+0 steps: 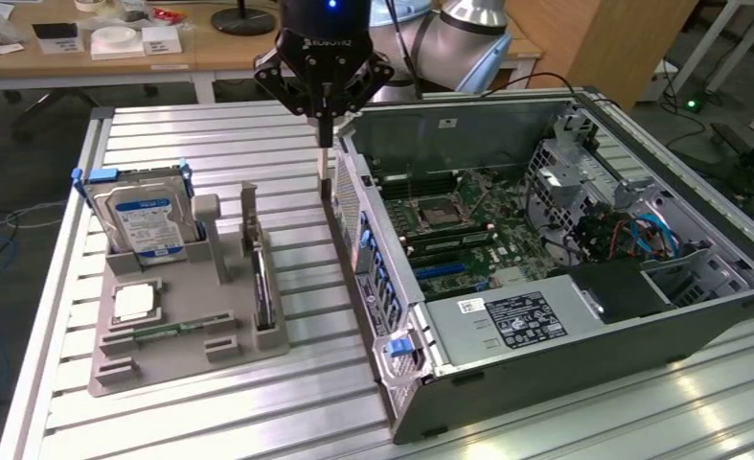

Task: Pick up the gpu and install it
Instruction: 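Reach for the gpu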

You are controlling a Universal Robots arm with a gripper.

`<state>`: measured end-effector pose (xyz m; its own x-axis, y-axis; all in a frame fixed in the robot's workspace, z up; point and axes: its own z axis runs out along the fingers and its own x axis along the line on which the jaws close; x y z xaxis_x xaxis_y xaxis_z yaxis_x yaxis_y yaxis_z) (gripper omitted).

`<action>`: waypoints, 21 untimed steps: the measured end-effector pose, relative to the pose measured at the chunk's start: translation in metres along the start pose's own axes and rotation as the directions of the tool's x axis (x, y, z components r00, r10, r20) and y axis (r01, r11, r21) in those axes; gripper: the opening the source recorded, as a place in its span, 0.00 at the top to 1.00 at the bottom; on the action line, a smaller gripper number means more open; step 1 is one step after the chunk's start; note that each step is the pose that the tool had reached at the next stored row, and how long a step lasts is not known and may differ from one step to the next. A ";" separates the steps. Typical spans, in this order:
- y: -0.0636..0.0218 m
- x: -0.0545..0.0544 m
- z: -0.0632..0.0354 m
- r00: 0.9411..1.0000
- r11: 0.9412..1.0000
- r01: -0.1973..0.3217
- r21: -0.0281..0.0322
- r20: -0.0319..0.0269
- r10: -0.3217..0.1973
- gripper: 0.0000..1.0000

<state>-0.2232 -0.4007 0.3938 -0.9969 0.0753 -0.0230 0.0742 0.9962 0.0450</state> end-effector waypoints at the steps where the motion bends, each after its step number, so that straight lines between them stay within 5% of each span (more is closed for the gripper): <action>1: -0.0001 0.001 0.0000 1.000 1.000 0.000 0.000 0.000 0.000 0.89; 21: -0.0031 0.013 -0.0004 1.000 1.000 0.000 0.000 0.000 0.000 0.89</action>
<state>-0.2362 -0.4028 0.3938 -0.9969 0.0753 -0.0230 0.0742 0.9962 0.0451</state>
